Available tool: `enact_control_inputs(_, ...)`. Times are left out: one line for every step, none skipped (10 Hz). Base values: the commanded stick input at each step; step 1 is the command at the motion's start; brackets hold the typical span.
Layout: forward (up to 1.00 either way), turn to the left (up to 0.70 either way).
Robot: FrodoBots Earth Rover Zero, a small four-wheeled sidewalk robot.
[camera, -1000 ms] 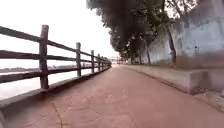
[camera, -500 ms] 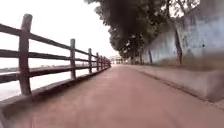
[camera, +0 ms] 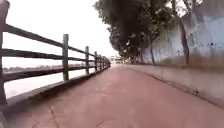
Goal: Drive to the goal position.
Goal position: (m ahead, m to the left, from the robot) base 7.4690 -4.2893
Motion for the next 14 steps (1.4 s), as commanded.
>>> enact_control_inputs(1.0, 0.0)
enact_control_inputs(1.0, 0.0)
enact_control_inputs(1.0, 0.0)
enact_control_inputs(1.0, 0.0)
enact_control_inputs(1.0, 0.0)
enact_control_inputs(1.0, 0.0)
enact_control_inputs(1.0, 0.0)
enact_control_inputs(1.0, 0.0)
enact_control_inputs(1.0, 0.0)
enact_control_inputs(1.0, 0.0)
enact_control_inputs(1.0, 0.0)
enact_control_inputs(1.0, 0.0)
enact_control_inputs(1.0, 0.0)
enact_control_inputs(1.0, -0.11)
